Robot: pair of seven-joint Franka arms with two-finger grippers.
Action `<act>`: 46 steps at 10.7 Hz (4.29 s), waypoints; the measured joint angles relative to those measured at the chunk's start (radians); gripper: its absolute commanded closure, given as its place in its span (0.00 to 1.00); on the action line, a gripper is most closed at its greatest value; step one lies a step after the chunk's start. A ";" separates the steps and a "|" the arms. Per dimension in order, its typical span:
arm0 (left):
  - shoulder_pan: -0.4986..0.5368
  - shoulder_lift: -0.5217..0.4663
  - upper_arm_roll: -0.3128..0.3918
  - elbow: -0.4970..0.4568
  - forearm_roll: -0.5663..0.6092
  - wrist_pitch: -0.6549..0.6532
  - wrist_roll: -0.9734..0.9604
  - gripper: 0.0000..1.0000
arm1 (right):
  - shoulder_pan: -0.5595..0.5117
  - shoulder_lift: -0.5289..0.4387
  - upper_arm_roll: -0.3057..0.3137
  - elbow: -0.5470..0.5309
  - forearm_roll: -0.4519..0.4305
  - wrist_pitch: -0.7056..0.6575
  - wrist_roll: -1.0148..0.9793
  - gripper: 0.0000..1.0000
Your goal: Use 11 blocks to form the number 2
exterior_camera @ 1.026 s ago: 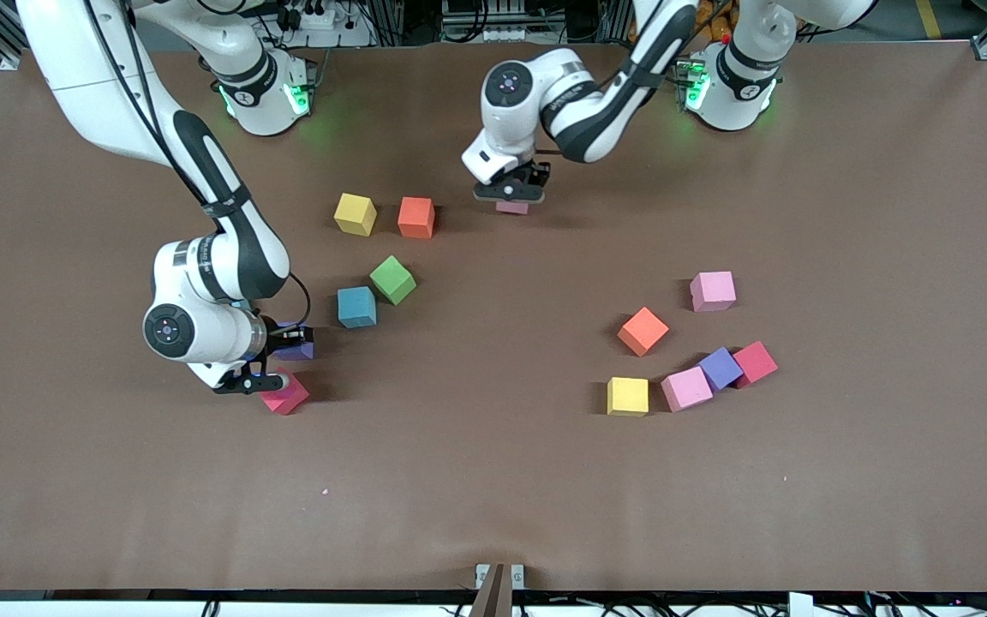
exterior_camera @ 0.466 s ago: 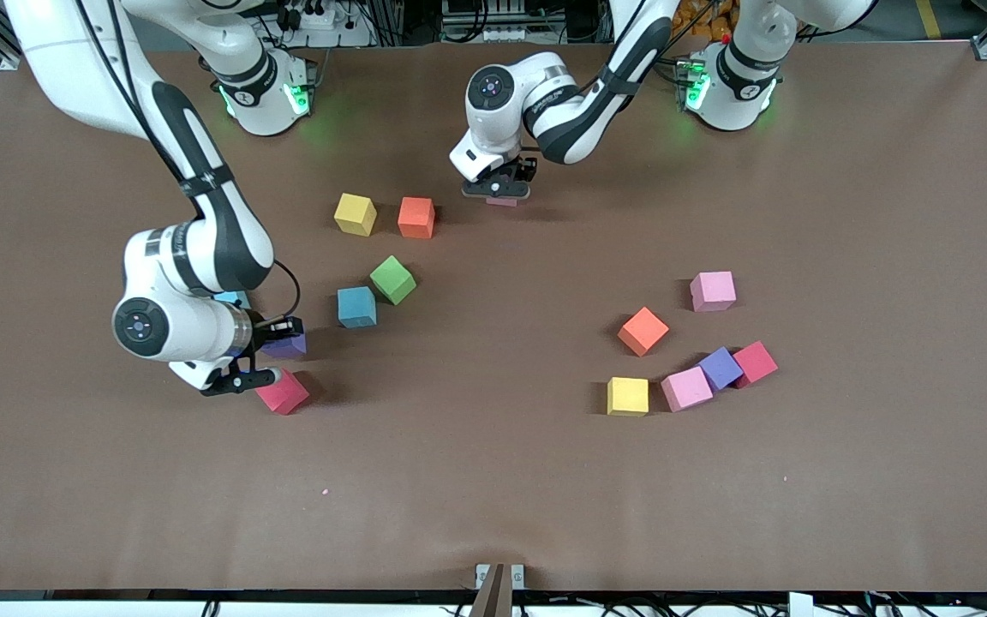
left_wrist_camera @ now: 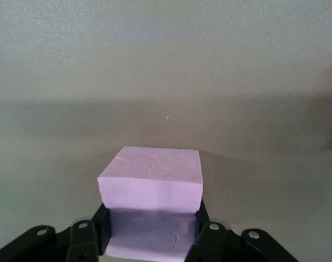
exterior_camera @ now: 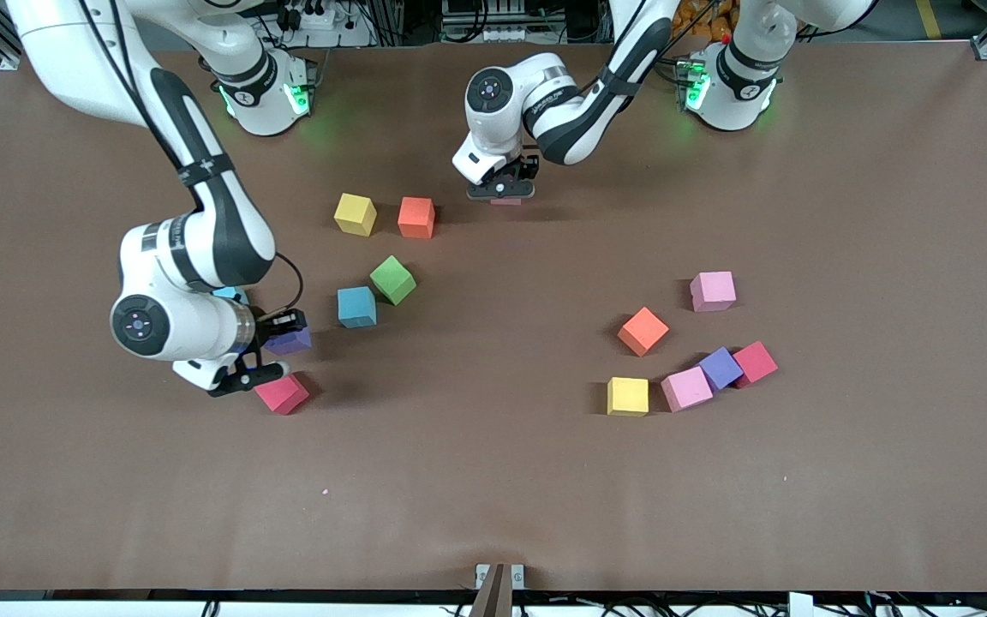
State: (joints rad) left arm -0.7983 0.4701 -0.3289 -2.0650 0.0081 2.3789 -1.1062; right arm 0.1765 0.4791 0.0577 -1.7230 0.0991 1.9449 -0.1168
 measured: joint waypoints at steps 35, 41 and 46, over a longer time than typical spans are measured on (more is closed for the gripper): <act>0.860 -0.110 0.061 -0.144 0.121 -0.070 0.730 0.15 | 0.769 -0.168 0.025 -0.250 -0.062 0.132 -0.347 0.64; 0.866 -0.105 0.061 -0.148 0.059 -0.063 0.716 0.63 | 0.794 -0.146 0.025 -0.353 -0.063 0.261 -0.369 0.64; 0.879 -0.120 0.041 -0.147 -0.010 -0.062 0.473 0.69 | 0.821 -0.111 0.025 -0.355 -0.063 0.304 -0.372 0.64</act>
State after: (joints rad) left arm 0.0803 0.3497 -0.2884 -2.2119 -0.0019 2.3173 -0.6331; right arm 0.9976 0.3683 0.0824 -2.0781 0.0358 2.2493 -0.4891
